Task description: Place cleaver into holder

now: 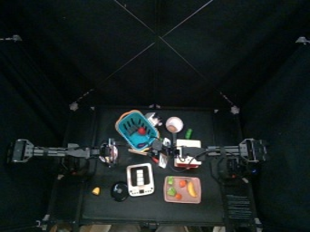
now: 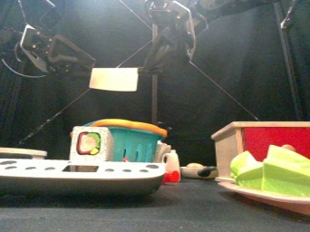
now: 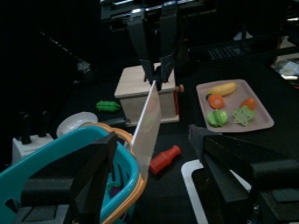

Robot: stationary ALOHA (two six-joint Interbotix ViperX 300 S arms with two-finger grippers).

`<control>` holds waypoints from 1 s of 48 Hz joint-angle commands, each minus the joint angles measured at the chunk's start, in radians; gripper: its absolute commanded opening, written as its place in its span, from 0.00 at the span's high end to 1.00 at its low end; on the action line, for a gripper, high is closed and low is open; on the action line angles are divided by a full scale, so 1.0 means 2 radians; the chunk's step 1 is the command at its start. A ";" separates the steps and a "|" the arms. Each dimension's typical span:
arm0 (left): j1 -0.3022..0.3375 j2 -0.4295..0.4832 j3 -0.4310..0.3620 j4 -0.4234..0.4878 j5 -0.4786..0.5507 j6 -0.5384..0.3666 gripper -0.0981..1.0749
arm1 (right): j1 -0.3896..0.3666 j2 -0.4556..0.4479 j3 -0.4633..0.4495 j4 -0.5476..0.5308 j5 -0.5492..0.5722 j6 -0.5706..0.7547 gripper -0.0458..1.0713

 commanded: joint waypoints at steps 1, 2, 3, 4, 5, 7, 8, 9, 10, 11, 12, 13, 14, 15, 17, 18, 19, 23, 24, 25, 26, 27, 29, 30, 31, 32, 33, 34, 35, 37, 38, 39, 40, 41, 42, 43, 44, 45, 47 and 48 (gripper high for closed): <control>0.005 -0.012 -0.003 0.000 -0.005 0.000 0.08 | -0.008 -0.023 -0.030 0.010 0.033 0.003 0.48; 0.005 -0.015 -0.002 0.000 -0.004 0.000 0.08 | -0.010 -0.025 -0.035 0.012 0.038 0.005 0.48; 0.005 -0.017 -0.002 0.000 -0.005 0.000 0.08 | -0.012 -0.025 -0.039 0.012 0.044 0.007 0.48; 0.005 -0.020 0.000 0.000 -0.005 0.001 0.08 | -0.015 -0.027 -0.044 0.013 0.050 0.008 0.48; 0.005 -0.022 0.001 0.000 -0.005 0.001 0.08 | -0.018 -0.028 -0.049 0.014 0.054 0.009 0.48; 0.006 -0.027 0.003 0.000 -0.005 0.001 0.08 | -0.023 -0.032 -0.061 0.013 0.068 0.010 0.48; 0.006 -0.029 0.005 0.000 -0.004 0.001 0.08 | -0.025 -0.034 -0.066 0.014 0.073 0.010 0.48; 0.007 -0.031 0.006 0.000 -0.004 0.001 0.08 | -0.028 -0.035 -0.070 0.014 0.077 0.010 0.48; 0.008 -0.033 0.008 0.000 -0.004 0.001 0.08 | -0.031 -0.037 -0.074 0.014 0.083 0.010 0.48; 0.009 -0.035 0.009 0.000 -0.005 0.000 0.08 | -0.035 -0.038 -0.077 0.014 0.088 0.010 0.48; 0.012 -0.036 0.012 0.000 -0.004 0.000 0.08 | -0.038 -0.039 -0.082 0.014 0.094 0.010 0.48; 0.014 -0.038 0.013 0.000 -0.004 0.000 0.08 | -0.042 -0.041 -0.086 0.014 0.100 0.011 0.48; 0.015 -0.039 0.014 0.000 -0.004 0.000 0.08 | -0.046 -0.041 -0.090 0.014 0.106 0.011 0.48; 0.016 -0.040 0.015 0.000 -0.005 0.000 0.08 | -0.051 -0.042 -0.094 0.015 0.112 0.012 0.48; 0.018 -0.042 0.018 0.000 -0.004 0.000 0.08 | -0.059 -0.042 -0.101 0.018 0.125 0.012 0.48; 0.020 -0.043 0.018 0.000 -0.005 0.000 0.08 | -0.064 -0.042 -0.107 0.021 0.133 0.012 0.48; 0.021 -0.044 0.018 0.000 -0.005 -0.001 0.08 | -0.067 -0.042 -0.112 0.023 0.140 0.012 0.48; 0.021 -0.045 0.018 0.000 -0.004 -0.001 0.08 | -0.084 -0.033 -0.137 0.035 0.178 0.011 0.48; 0.021 -0.045 0.018 0.000 -0.003 0.000 0.08 | -0.088 -0.030 -0.143 0.038 0.186 0.011 0.48; 0.021 -0.045 0.018 0.000 -0.002 0.000 0.08 | -0.091 -0.027 -0.149 0.039 0.195 0.011 0.48; 0.021 -0.044 0.018 -0.001 -0.002 0.000 0.08 | -0.096 -0.025 -0.155 0.039 0.204 0.011 0.48; 0.021 -0.044 0.018 0.000 -0.002 0.000 0.08 | -0.100 -0.021 -0.161 0.039 0.212 0.011 0.48; 0.021 -0.044 0.018 0.000 -0.002 0.000 0.08 | -0.108 -0.015 -0.173 0.039 0.232 0.011 0.48; 0.021 -0.044 0.018 0.000 -0.002 0.000 0.08 | -0.115 -0.010 -0.183 0.040 0.246 0.011 0.48; 0.022 -0.045 0.018 0.000 -0.002 -0.001 0.08 | -0.119 -0.007 -0.189 0.040 0.257 0.010 0.48; 0.021 -0.045 0.018 0.000 -0.002 0.000 0.08 | -0.123 -0.004 -0.195 0.040 0.267 0.010 0.48; 0.021 -0.045 0.018 0.000 -0.002 0.000 0.08 | -0.127 0.000 -0.201 0.041 0.276 0.009 0.48; 0.021 -0.045 0.018 0.000 -0.002 0.000 0.08 | -0.130 0.005 -0.207 0.041 0.285 0.008 0.48; 0.021 -0.045 0.018 0.000 -0.001 0.000 0.08 | -0.133 0.010 -0.213 0.042 0.294 0.007 0.48; 0.021 -0.044 0.019 0.000 -0.001 0.000 0.08 | -0.139 0.018 -0.225 0.044 0.311 0.005 0.48; 0.021 -0.044 0.019 0.000 -0.001 0.000 0.08 | -0.141 0.025 -0.232 0.044 0.321 0.004 0.48; 0.022 -0.045 0.021 0.000 0.000 0.000 0.08 | -0.145 0.032 -0.242 0.045 0.336 0.002 0.48; 0.022 -0.044 0.021 0.000 0.000 0.000 0.08 | -0.147 0.038 -0.248 0.045 0.346 0.002 0.48; 0.021 -0.045 0.021 0.000 0.000 0.000 0.08 | -0.151 0.044 -0.254 0.045 0.354 0.002 0.48; 0.021 -0.044 0.021 0.000 0.001 0.000 0.08 | -0.154 0.048 -0.261 0.046 0.364 0.002 0.48; 0.022 -0.044 0.021 0.000 0.001 0.000 0.08 | -0.158 0.053 -0.267 0.046 0.374 0.001 0.48; 0.022 -0.044 0.021 0.000 0.002 0.000 0.08 | -0.161 0.058 -0.272 0.045 0.383 0.000 0.48; 0.021 -0.044 0.021 0.000 0.002 0.000 0.08 | -0.163 0.064 -0.278 0.045 0.390 -0.001 0.48; 0.022 -0.044 0.021 0.000 0.002 0.000 0.08 | -0.168 0.073 -0.291 0.046 0.405 -0.002 0.48; 0.022 -0.044 0.021 0.000 0.002 0.000 0.08 | -0.170 0.078 -0.297 0.046 0.412 -0.003 0.48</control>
